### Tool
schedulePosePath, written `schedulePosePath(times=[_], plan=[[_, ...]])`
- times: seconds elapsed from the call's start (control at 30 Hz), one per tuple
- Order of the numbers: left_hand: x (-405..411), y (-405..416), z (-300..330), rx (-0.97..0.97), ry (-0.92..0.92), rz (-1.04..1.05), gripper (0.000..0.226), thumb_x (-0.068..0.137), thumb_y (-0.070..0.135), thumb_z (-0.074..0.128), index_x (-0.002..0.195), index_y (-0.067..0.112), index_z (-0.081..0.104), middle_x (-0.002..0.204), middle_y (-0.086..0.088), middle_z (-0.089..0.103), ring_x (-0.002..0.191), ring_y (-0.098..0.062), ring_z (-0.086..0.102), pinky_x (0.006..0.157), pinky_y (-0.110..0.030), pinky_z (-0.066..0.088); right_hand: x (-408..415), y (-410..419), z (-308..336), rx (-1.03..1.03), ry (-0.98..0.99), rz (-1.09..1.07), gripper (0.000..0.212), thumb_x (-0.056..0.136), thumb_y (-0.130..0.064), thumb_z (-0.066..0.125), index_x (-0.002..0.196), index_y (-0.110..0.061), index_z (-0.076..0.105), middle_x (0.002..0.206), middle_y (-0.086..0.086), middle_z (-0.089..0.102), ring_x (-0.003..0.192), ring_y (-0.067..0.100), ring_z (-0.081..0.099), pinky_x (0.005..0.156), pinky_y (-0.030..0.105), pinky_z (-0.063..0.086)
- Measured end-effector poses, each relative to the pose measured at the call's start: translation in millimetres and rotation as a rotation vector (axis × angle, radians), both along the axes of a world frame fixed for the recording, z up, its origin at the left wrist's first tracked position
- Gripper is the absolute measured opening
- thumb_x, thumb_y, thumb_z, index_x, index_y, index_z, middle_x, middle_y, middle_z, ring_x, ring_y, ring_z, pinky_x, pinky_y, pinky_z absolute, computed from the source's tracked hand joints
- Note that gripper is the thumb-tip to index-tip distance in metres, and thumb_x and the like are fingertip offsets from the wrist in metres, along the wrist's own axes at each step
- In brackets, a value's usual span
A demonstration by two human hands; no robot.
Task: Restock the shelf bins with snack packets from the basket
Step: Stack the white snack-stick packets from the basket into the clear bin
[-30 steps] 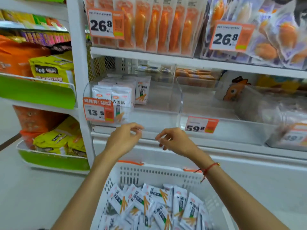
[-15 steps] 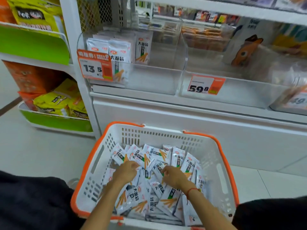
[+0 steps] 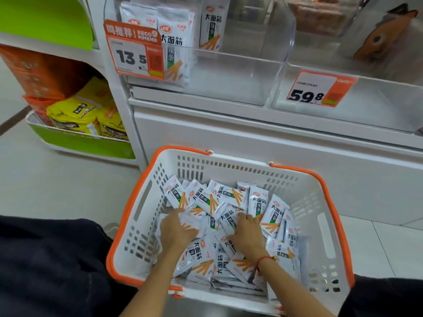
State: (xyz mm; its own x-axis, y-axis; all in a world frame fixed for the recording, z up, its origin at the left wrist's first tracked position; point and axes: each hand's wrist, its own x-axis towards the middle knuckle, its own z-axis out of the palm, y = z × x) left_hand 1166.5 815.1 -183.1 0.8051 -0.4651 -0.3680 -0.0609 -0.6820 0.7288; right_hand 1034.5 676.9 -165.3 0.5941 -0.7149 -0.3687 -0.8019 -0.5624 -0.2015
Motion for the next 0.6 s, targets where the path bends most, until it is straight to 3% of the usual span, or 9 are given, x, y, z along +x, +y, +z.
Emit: schedulePosePath(times=[0.07, 0.13, 0.2, 0.27, 0.33, 0.4, 0.5, 0.53, 0.6], plan=[[-0.1, 1.3, 2.7, -0.024, 0.037, -0.002, 0.085, 0.057, 0.022, 0.090, 0.130, 0.018, 0.044, 0.136, -0.007, 0.041, 0.119, -0.022, 0.045, 0.092, -0.033, 0.044, 5.5, -1.5, 4.5, 0.204, -0.022, -0.102, 0.064, 0.072, -0.030, 0.080, 0.120, -0.007, 0.044, 0.115, 0.008, 0.054, 0.110, 0.025, 0.051, 0.086, 0.030, 0.044], [0.6, 5.1, 7.2, 0.225, -0.073, -0.104, 0.101, 0.054, 0.037, 0.090, 0.136, 0.018, 0.035, 0.146, -0.008, 0.025, 0.133, -0.026, 0.032, 0.101, -0.039, 0.039, 9.2, -5.0, 7.0, 0.317, -0.028, -0.105, 0.043, 0.069, -0.032, 0.081, 0.086, -0.013, 0.046, 0.088, 0.004, 0.054, 0.085, 0.020, 0.053, 0.068, 0.028, 0.041], [1.1, 11.1, 10.1, 0.508, -0.138, -0.207, 0.110, 0.055, 0.047, 0.087, 0.140, 0.014, 0.026, 0.148, -0.012, 0.020, 0.136, -0.028, 0.026, 0.103, -0.041, 0.038, 10.5, -12.8, 7.3, 0.398, -0.082, -0.123, 0.039, 0.077, -0.027, 0.076, 0.067, -0.015, 0.040, 0.071, 0.003, 0.050, 0.068, 0.018, 0.049, 0.060, 0.027, 0.038], [1.8, 17.2, 12.5, 0.627, -0.053, -0.229, 0.111, 0.057, 0.048, 0.086, 0.140, 0.007, 0.025, 0.146, -0.015, 0.028, 0.134, -0.030, 0.032, 0.103, -0.041, 0.040, 10.9, -20.5, 12.6, 0.486, -0.136, -0.168, 0.039, 0.088, -0.020, 0.064, 0.059, -0.014, 0.039, 0.059, 0.003, 0.044, 0.053, 0.015, 0.042, 0.052, 0.024, 0.034], [3.3, 21.2, 13.2, 0.677, 0.010, -0.257, 0.104, 0.058, 0.051, 0.084, 0.137, 0.008, 0.032, 0.138, -0.012, 0.043, 0.126, -0.028, 0.045, 0.098, -0.041, 0.045, 9.5, -25.8, 21.9, 0.597, -0.167, -0.241, 0.036, 0.095, -0.015, 0.053, 0.061, -0.013, 0.040, 0.058, 0.002, 0.044, 0.050, 0.011, 0.040, 0.048, 0.020, 0.033], [5.5, 22.0, 14.8, 0.638, -0.010, -0.313, 0.091, 0.064, 0.047, 0.081, 0.134, 0.012, 0.036, 0.128, -0.007, 0.054, 0.115, -0.025, 0.055, 0.093, -0.038, 0.048, 6.8, -30.4, 33.3, 0.730, -0.231, -0.324, 0.027, 0.097, -0.013, 0.048, 0.070, -0.012, 0.044, 0.062, 0.003, 0.050, 0.053, 0.011, 0.046, 0.053, 0.020, 0.039], [11.4, 14.3, 28.1, 0.395, 0.020, -0.343, 0.073, 0.073, 0.040, 0.077, 0.133, 0.022, 0.040, 0.114, -0.001, 0.064, 0.082, -0.014, 0.065, 0.080, -0.027, 0.048, 6.0, -39.4, 54.4, 0.883, -0.383, -0.368, 0.022, 0.097, -0.017, 0.051, 0.076, -0.012, 0.049, 0.065, 0.001, 0.056, 0.058, 0.011, 0.051, 0.060, 0.021, 0.041], [14.0, 9.7, 32.7, 0.305, 0.061, -0.366, 0.074, 0.074, 0.039, 0.077, 0.136, 0.028, 0.040, 0.123, 0.000, 0.060, 0.082, -0.012, 0.065, 0.081, -0.026, 0.047, 6.8, -42.1, 63.1, 0.916, -0.444, -0.362, 0.023, 0.096, -0.018, 0.053, 0.073, -0.014, 0.054, 0.065, -0.001, 0.058, 0.059, 0.010, 0.053, 0.061, 0.021, 0.042], [18.1, -0.1, 38.5, 0.141, 0.112, -0.470, 0.078, 0.070, 0.033, 0.080, 0.137, 0.037, 0.041, 0.140, 0.002, 0.047, 0.113, -0.014, 0.056, 0.099, -0.030, 0.042, 9.4, -46.2, 77.8, 0.937, -0.535, -0.294, 0.027, 0.096, -0.020, 0.054, 0.071, -0.021, 0.063, 0.066, -0.006, 0.065, 0.061, 0.008, 0.059, 0.061, 0.019, 0.044]])
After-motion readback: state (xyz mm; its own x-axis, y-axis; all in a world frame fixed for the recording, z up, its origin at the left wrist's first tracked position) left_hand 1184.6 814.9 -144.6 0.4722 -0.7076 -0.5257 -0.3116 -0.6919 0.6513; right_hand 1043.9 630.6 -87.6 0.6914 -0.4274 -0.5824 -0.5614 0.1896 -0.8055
